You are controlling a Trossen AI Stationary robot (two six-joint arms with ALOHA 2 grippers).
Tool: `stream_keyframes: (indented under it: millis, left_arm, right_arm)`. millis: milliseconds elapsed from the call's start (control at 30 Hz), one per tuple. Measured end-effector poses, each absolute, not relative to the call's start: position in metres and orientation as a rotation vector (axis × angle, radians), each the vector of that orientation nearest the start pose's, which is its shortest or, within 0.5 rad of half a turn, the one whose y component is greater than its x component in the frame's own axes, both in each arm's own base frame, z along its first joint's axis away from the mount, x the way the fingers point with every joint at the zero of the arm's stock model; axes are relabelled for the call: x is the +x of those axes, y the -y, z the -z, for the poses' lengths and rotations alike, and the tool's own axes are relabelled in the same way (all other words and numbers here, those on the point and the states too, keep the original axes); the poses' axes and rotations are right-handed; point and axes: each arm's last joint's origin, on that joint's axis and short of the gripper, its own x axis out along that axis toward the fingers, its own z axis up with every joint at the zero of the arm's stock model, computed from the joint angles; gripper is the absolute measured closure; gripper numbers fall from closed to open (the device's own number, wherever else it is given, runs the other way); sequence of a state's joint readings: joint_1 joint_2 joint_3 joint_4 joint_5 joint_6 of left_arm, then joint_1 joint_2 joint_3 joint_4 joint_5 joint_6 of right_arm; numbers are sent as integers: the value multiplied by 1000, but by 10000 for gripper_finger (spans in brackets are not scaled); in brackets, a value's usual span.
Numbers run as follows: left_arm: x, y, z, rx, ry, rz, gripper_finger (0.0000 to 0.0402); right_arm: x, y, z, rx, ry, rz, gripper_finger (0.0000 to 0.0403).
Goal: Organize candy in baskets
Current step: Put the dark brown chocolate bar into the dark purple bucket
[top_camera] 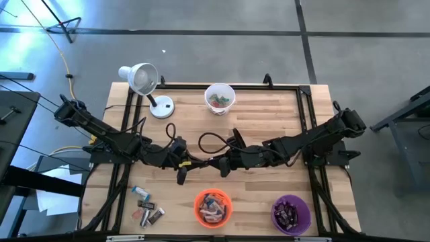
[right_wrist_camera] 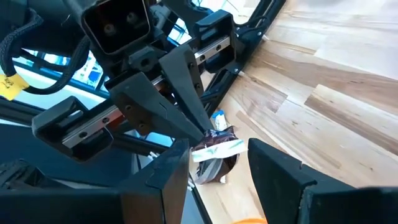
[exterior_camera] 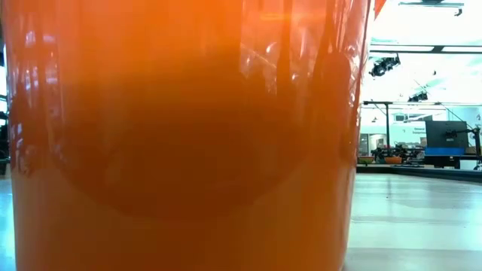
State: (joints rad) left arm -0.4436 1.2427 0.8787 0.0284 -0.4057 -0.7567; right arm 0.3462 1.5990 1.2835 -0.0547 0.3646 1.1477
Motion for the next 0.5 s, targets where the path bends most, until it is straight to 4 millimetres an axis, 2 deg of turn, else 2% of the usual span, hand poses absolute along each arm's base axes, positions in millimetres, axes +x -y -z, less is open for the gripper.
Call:
stream_keyframes:
  millis: [333, 500]
  left_arm:
    - [257, 102, -295, -611, -253, -82, 401]
    - [256, 102, -295, -609, -260, -78, 401]
  right_arm:
    - [359, -113, -306, 1011, -279, 220, 247]
    - [361, -113, -305, 993, -274, 212, 293]
